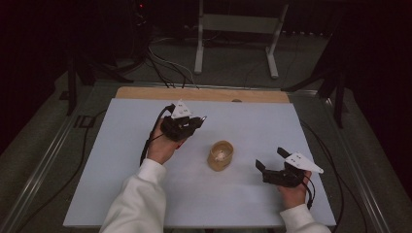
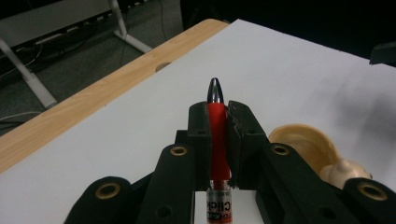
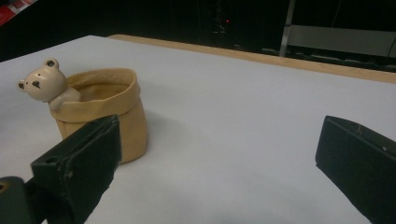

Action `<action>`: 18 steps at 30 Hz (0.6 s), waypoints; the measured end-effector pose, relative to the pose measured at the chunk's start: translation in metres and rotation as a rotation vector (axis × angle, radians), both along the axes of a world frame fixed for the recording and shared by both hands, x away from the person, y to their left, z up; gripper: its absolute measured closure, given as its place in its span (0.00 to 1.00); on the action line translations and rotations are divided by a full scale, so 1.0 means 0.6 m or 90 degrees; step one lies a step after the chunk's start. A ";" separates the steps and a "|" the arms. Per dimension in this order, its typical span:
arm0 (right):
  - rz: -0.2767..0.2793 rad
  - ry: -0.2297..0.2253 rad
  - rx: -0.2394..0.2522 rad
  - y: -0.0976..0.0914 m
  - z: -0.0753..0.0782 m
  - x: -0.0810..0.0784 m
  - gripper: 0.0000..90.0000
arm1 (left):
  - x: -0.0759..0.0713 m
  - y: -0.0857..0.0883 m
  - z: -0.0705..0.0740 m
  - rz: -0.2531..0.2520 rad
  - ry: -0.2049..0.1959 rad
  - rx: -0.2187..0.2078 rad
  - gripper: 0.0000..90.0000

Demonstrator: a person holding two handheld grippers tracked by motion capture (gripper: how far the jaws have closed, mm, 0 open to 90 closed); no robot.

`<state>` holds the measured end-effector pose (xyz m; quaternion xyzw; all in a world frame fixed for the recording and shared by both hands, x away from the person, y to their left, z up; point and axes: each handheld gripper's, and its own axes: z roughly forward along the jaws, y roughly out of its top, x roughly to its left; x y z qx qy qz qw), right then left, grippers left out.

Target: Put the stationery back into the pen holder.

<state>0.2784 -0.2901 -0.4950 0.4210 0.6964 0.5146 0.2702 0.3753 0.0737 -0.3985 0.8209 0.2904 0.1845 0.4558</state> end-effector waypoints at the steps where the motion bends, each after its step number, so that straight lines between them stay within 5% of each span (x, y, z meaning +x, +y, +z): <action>1: 0.000 0.000 0.000 0.000 0.000 0.000 0.01 | 0.001 -0.002 0.001 -0.002 -0.002 0.000 0.90; 18: 0.000 0.000 -0.002 0.000 0.000 0.001 0.01 | 0.009 -0.031 0.011 -0.023 -0.013 -0.007 0.90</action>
